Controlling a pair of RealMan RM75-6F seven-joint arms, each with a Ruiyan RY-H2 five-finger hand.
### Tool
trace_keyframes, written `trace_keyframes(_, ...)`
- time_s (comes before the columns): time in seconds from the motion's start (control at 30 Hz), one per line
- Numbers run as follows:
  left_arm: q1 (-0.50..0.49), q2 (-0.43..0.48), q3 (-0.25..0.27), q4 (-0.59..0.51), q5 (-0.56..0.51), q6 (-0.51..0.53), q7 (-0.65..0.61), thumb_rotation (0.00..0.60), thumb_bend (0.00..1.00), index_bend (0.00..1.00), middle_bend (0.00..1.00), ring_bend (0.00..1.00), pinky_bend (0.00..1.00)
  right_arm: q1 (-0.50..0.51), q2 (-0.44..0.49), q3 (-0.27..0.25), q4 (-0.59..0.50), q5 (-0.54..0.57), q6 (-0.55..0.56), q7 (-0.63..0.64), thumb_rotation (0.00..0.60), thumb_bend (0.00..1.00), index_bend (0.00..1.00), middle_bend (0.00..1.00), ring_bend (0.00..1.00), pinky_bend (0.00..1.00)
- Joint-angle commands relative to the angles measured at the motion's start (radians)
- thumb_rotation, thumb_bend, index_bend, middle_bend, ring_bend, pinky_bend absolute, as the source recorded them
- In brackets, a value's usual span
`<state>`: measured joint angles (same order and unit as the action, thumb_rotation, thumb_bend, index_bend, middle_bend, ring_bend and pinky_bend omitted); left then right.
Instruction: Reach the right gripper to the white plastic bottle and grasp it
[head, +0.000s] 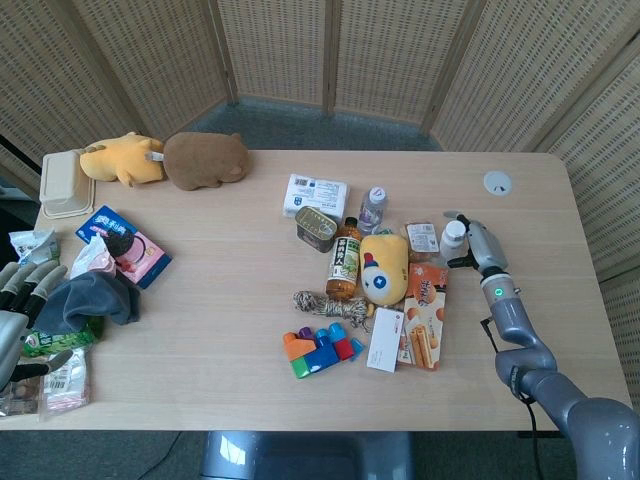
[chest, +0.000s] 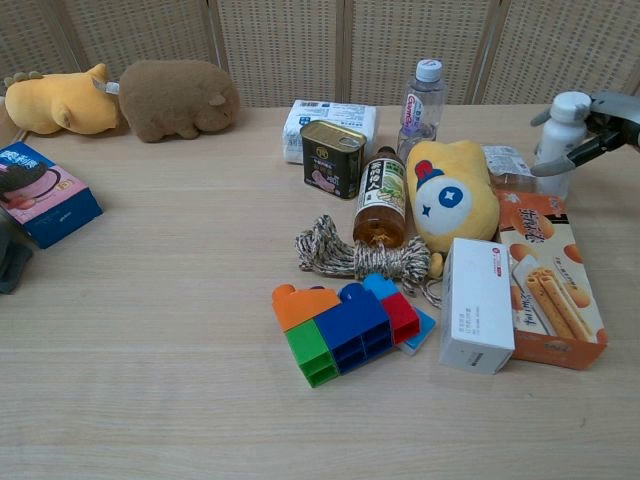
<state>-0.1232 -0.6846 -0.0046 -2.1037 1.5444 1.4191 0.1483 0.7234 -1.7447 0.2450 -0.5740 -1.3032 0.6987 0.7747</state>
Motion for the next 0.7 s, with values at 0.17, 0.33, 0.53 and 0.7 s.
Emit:
trace_keyframes(0.17, 0.0, -0.001, 0.0, -0.007, 0.0, -0.002, 0.007, 0.6, 0.0, 0.0, 0.0, 0.0, 0.0, 0.004, -0.04, 0.016, 0.063, 0.009, 0.026, 0.03, 0.6, 0.12, 0.53, 0.8, 0.57, 0.31)
trace_keyframes(0.33, -0.001, -0.001, -0.002, -0.01, -0.004, -0.006, 0.013, 0.6, 0.0, 0.0, 0.0, 0.0, 0.0, 0.0, -0.053, 0.026, 0.084, 0.016, 0.046, 0.038, 0.6, 0.14, 0.63, 0.92, 0.69, 0.39)
trace_keyframes(0.53, -0.005, -0.01, -0.005, -0.004, -0.004, -0.012, 0.009, 0.6, 0.0, 0.0, 0.0, 0.0, 0.0, -0.029, -0.026, 0.028, 0.048, 0.009, 0.116, 0.043, 0.6, 0.15, 0.7, 0.99, 0.76, 0.44)
trace_keyframes(0.7, -0.008, -0.021, -0.005, 0.004, -0.001, -0.017, 0.005, 0.6, 0.0, 0.0, 0.0, 0.0, 0.0, -0.064, 0.033, 0.04, -0.046, 0.006, 0.2, 0.041, 0.6, 0.15, 0.72, 1.0, 0.81, 0.47)
